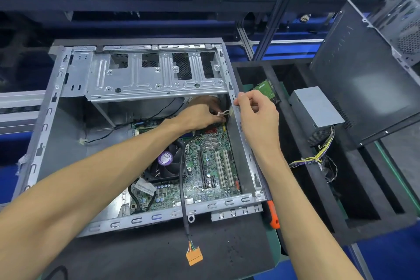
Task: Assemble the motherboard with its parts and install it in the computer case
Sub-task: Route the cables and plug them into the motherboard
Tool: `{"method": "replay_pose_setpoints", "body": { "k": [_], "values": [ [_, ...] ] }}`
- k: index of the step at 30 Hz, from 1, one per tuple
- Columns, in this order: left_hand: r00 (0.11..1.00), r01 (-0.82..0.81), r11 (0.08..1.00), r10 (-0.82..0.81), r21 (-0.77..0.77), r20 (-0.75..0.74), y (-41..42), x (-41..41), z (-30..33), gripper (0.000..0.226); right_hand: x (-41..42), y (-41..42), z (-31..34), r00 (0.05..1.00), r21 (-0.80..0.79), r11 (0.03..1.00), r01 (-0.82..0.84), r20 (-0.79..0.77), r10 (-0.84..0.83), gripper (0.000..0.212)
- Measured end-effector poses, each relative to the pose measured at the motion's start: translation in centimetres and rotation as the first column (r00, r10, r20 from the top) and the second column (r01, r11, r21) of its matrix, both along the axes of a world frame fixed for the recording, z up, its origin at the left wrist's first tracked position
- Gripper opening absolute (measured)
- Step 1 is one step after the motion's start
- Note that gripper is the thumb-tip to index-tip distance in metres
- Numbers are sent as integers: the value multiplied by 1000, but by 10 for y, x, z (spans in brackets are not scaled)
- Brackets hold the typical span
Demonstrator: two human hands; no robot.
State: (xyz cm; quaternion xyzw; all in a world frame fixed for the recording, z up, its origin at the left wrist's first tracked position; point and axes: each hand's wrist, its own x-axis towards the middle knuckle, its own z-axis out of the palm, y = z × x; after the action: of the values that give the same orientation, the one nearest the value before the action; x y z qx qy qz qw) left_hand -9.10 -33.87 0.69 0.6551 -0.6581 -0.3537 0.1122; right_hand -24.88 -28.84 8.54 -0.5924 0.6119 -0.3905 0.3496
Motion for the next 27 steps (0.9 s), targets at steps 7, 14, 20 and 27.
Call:
{"method": "replay_pose_setpoints", "body": {
  "k": [7,14,20,27],
  "values": [
    [1000,-15,1000,14,-23,-14,-2,-1,-6,40,0,0,0,1000,2,1000,1,6,-1,23],
    [986,-30,981,-3,-192,-167,3,1,-4,11,0,0,-1,1000,1,1000,-2,5,2,23],
    [999,9,998,-12,-66,-44,0,0,-6,28,0,-1,-2,1000,3,1000,-2,8,2,21],
    [998,60,993,-61,-105,1,0,-2,-2,16,0,-1,-1,1000,-1,1000,-3,3,3,22]
  ]
}}
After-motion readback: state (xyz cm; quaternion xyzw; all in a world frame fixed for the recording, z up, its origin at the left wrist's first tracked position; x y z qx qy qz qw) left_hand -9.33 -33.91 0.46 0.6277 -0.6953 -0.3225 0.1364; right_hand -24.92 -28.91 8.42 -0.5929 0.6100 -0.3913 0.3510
